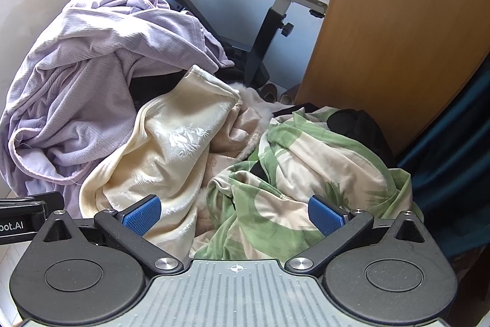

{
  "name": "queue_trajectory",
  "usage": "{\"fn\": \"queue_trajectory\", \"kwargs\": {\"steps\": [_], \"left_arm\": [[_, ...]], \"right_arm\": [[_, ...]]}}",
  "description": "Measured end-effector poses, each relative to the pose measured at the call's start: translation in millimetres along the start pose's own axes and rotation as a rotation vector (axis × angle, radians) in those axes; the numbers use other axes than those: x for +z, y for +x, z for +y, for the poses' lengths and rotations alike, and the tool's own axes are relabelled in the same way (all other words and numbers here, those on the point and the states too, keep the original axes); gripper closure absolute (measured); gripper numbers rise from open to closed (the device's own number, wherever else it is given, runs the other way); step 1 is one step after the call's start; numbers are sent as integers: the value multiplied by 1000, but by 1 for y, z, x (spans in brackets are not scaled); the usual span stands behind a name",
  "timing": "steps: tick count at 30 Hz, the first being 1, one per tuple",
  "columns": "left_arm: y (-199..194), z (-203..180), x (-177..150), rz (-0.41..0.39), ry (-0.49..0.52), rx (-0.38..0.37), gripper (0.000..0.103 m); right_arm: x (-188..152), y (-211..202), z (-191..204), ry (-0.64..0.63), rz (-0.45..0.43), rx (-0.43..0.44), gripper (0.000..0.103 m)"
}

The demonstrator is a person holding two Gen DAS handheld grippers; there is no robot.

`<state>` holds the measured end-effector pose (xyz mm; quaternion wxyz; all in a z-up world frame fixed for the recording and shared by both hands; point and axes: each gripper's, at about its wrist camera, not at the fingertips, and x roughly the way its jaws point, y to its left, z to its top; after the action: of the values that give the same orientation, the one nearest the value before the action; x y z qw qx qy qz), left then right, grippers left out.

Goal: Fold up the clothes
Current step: 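Move both tools toward the clothes pile, fingers open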

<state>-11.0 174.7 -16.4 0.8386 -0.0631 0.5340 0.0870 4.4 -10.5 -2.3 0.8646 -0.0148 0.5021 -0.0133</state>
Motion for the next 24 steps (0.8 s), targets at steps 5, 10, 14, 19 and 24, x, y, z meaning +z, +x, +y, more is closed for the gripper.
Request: {"fn": "queue_trajectory", "kwargs": {"steps": [5,10,14,19,24], "left_arm": [[2,-1,0,3,-6,0,0],[3,-3,0,-7,-3,4,0],[3,-4,0,-18,1,1,0],[3,-4,0,-21,-4,-7,0],[6,-3,-1,-11,-17,-15,0]], "right_arm": [[1,-1,-8,24,-10,9,1],[1,-1,-17,59,-17,34,1],[0,2,-23,90,-7,41,1],[-4,2,-23,61,-24,24,1],[-7,0,-22,24,-58,46,1]]}}
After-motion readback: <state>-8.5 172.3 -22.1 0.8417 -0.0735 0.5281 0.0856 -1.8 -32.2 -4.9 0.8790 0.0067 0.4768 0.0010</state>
